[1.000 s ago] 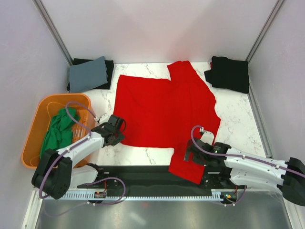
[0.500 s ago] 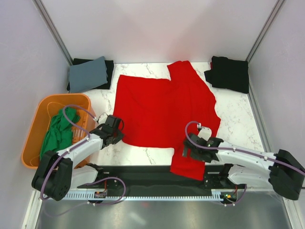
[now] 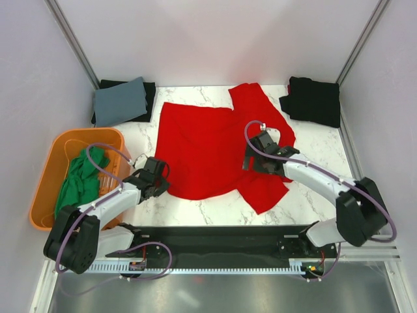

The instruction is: Fold and stack the t-shirts

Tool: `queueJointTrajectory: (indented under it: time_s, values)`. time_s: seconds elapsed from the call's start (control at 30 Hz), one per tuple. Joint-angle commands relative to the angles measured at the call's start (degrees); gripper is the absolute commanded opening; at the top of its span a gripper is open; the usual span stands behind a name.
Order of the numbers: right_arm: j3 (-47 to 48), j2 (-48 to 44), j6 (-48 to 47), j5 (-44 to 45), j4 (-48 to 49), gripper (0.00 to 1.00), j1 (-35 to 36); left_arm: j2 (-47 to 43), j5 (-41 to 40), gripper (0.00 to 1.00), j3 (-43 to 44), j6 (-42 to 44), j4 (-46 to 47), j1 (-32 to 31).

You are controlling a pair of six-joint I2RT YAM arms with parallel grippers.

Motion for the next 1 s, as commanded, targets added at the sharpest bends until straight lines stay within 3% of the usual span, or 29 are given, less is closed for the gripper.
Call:
queueJointTrajectory:
  time_s: [0.0,0.2,0.37,0.8,0.9,0.97]
  values:
    - [0.7,-6.9,-5.3,0.7,0.8,0.98,-0.1,1.2,0.8,0.11,-1.9,1.3,-1.8,0.0]
    - [-9.9,-19.0,5.9,1.3,-9.1,0.98,0.0,1.4,0.9,0.1,-1.9,1.4,-1.5,0.0]
    - [-18.2,-25.3,14.7,3.9,-11.5,0.96,-0.1,1.5,1.0,0.1,-1.9,1.4,-1.5,0.0]
    - [-24.5,-17.3,13.0,3.5,1.5,0.84,-1.3,1.2,1.1,0.09,-2.0,1.5,-1.5,0.0]
    - [-25.1,-16.6,12.3,2.8,3.3,0.72,-1.7,1.2,1.1,0.09,-2.0,1.5,-1.5,0.0]
    - [-25.8,-17.2,12.0,2.1,3.8,0.59,-1.7,1.2,1.0,0.09,-2.0,1.5,-1.5,0.0]
